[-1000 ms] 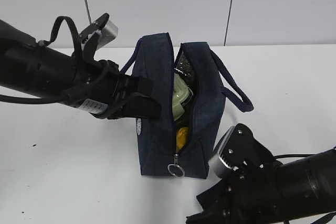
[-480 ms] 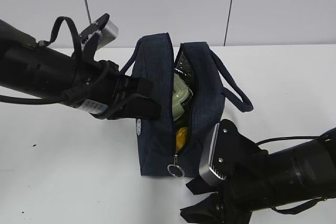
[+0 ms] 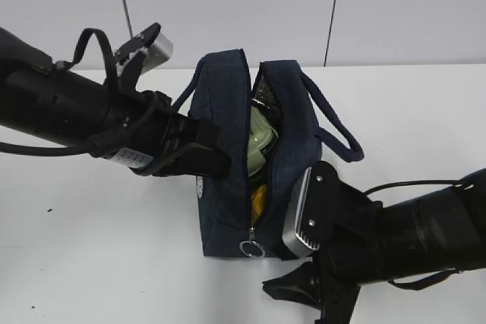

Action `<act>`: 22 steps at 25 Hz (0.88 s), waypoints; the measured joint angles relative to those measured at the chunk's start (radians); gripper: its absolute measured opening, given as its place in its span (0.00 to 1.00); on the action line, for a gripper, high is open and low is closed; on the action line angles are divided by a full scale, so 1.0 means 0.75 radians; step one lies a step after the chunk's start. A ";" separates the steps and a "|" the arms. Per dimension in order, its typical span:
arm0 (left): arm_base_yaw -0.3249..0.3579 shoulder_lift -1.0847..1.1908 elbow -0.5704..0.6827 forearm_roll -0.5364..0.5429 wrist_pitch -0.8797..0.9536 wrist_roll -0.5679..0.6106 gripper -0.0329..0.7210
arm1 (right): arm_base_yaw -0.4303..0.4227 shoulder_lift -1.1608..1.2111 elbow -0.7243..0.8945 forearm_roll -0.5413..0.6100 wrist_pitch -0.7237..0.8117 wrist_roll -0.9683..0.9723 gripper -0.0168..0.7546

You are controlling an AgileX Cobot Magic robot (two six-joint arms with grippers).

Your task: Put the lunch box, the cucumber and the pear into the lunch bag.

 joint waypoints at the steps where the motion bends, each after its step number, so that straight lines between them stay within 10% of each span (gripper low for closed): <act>1: 0.000 0.000 0.000 0.000 0.001 0.000 0.03 | 0.000 0.000 -0.007 0.000 -0.002 -0.002 0.53; 22: 0.000 0.000 0.000 0.002 0.026 0.000 0.03 | 0.000 0.212 -0.160 0.000 0.046 -0.003 0.52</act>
